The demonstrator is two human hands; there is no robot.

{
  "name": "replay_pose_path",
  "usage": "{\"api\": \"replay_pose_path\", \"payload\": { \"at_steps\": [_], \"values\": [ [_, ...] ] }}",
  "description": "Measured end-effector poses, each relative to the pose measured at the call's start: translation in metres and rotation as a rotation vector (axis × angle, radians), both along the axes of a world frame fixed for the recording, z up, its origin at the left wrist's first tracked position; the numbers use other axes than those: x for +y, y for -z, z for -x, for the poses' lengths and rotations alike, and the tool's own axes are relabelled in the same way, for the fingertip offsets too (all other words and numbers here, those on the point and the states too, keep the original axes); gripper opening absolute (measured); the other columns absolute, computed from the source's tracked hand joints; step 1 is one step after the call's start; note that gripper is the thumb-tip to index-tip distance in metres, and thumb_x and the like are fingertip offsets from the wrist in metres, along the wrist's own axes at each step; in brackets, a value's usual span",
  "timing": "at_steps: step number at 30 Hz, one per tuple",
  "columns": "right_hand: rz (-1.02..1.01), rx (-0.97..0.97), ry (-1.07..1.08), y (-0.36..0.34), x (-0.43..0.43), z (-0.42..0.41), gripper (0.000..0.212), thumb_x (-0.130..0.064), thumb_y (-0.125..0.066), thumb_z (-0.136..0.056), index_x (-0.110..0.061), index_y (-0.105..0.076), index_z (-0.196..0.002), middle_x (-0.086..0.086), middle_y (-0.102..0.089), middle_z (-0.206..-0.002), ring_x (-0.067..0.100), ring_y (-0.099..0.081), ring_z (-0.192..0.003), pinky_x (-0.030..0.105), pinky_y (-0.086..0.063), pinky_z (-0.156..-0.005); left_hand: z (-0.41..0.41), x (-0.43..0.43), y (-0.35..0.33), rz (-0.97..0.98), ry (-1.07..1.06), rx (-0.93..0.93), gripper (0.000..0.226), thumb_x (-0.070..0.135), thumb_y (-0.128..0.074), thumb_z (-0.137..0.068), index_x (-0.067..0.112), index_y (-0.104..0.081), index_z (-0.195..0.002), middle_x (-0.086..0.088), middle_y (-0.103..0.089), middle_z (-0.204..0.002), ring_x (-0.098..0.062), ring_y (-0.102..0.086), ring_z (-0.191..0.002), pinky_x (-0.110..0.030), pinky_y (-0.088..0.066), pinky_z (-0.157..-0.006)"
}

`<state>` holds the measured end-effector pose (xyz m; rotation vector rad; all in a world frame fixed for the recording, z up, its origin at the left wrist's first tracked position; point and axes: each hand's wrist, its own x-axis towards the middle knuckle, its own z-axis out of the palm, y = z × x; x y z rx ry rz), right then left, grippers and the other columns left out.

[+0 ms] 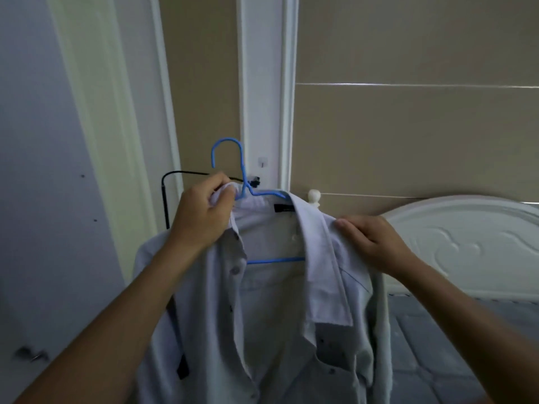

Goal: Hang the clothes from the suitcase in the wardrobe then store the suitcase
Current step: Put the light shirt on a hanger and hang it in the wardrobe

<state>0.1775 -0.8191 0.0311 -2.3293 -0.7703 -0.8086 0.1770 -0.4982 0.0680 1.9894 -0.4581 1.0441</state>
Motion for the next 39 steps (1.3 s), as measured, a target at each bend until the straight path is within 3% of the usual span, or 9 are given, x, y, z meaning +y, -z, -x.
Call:
{"api": "replay_pose_path", "payload": {
  "at_steps": [5, 9, 13, 17, 20, 24, 30, 35, 39],
  "values": [
    [0.037, -0.075, -0.007, 0.011, 0.019, -0.018, 0.047, -0.048, -0.04, -0.099, -0.024, -0.048, -0.059, -0.005, -0.045, -0.048, 0.012, -0.047, -0.049, 0.018, -0.028, -0.049, 0.01, 0.015, -0.009, 0.079, -0.248, -0.101, 0.027, 0.026, -0.055, -0.094, 0.025, -0.043, -0.07, 0.006, -0.047, -0.069, -0.02, -0.049, -0.071, -0.033, -0.039, -0.065],
    [-0.075, -0.072, -0.048, 0.006, 0.036, -0.028, 0.042, -0.046, -0.044, -0.097, -0.028, -0.042, -0.059, -0.007, -0.04, -0.048, 0.004, -0.044, -0.048, 0.013, -0.029, -0.05, 0.027, 0.036, -0.002, 0.061, -0.344, -0.158, 0.022, 0.017, -0.058, -0.09, 0.015, -0.047, -0.071, 0.002, -0.051, -0.072, -0.022, -0.05, -0.069, -0.036, -0.041, -0.063],
    [-0.103, -0.062, -0.127, 0.009, 0.063, -0.039, 0.048, -0.044, -0.047, -0.097, -0.015, -0.046, -0.059, -0.005, -0.04, -0.048, 0.001, -0.045, -0.048, 0.009, -0.03, -0.05, 0.037, 0.081, 0.015, 0.081, -0.502, -0.119, 0.022, 0.019, -0.055, -0.087, 0.013, -0.044, -0.068, -0.001, -0.049, -0.071, -0.025, -0.048, -0.066, -0.045, -0.044, -0.063],
    [-0.157, -0.036, -0.212, 0.017, 0.101, -0.056, 0.055, -0.047, -0.046, -0.099, -0.008, -0.046, -0.06, 0.007, -0.045, -0.051, 0.009, -0.041, -0.047, 0.02, -0.03, -0.049, 0.054, 0.1, 0.022, -0.076, -0.405, -0.169, 0.019, 0.018, -0.055, -0.084, 0.012, -0.052, -0.067, 0.0, -0.052, -0.072, -0.026, -0.051, -0.07, -0.046, -0.045, -0.067],
    [-0.194, -0.006, -0.359, 0.008, 0.14, -0.063, 0.054, -0.045, -0.046, -0.099, -0.007, -0.047, -0.061, 0.01, -0.045, -0.053, 0.004, -0.039, -0.048, 0.024, -0.031, -0.049, 0.067, 0.119, 0.03, -0.465, -0.287, -0.15, 0.015, 0.029, -0.058, -0.087, 0.018, -0.067, -0.08, 0.003, -0.057, -0.092, -0.021, -0.056, -0.088, -0.045, -0.042, -0.082],
    [-0.186, -0.022, -0.46, -0.013, 0.188, -0.069, 0.047, -0.044, -0.046, -0.099, -0.019, -0.046, -0.059, -0.004, -0.042, -0.051, 0.004, -0.041, -0.047, 0.017, -0.03, -0.048, 0.081, 0.174, 0.013, -0.253, -0.351, -0.164, 0.026, 0.027, -0.052, -0.096, 0.008, -0.06, -0.112, -0.004, -0.054, -0.112, -0.025, -0.054, -0.108, -0.039, -0.042, -0.096],
    [-0.223, 0.004, -0.616, -0.035, 0.274, -0.076, 0.045, -0.041, -0.049, -0.099, -0.018, -0.045, -0.06, -0.007, -0.041, -0.053, 0.004, -0.039, -0.049, 0.017, -0.029, -0.049, 0.102, 0.263, 0.0, -0.274, -0.45, 0.15, 0.032, 0.046, -0.039, -0.104, 0.022, -0.053, -0.091, 0.002, -0.058, -0.08, -0.019, -0.061, -0.075, -0.049, -0.052, -0.074],
    [-0.169, 0.381, -0.886, -0.065, 0.348, -0.068, 0.047, -0.037, -0.053, -0.101, -0.006, -0.045, -0.067, -0.003, -0.041, -0.065, 0.008, -0.039, -0.06, 0.023, -0.032, -0.058, 0.129, 0.332, -0.022, -0.292, -0.506, 0.06, 0.024, 0.032, -0.045, -0.105, 0.017, -0.052, -0.087, 0.006, -0.055, -0.077, -0.012, -0.056, -0.071, -0.036, -0.047, -0.069],
    [-0.124, 0.804, -0.957, -0.082, 0.407, -0.065, 0.039, -0.045, -0.055, -0.1, -0.009, -0.069, -0.104, 0.002, -0.072, -0.104, 0.019, -0.068, -0.098, 0.037, -0.048, -0.092, 0.147, 0.382, -0.033, -0.26, -0.598, -0.007, 0.021, 0.023, -0.046, -0.103, 0.017, -0.053, -0.085, 0.014, -0.053, -0.075, -0.003, -0.05, -0.066, -0.023, -0.04, -0.063]
  ]
}}
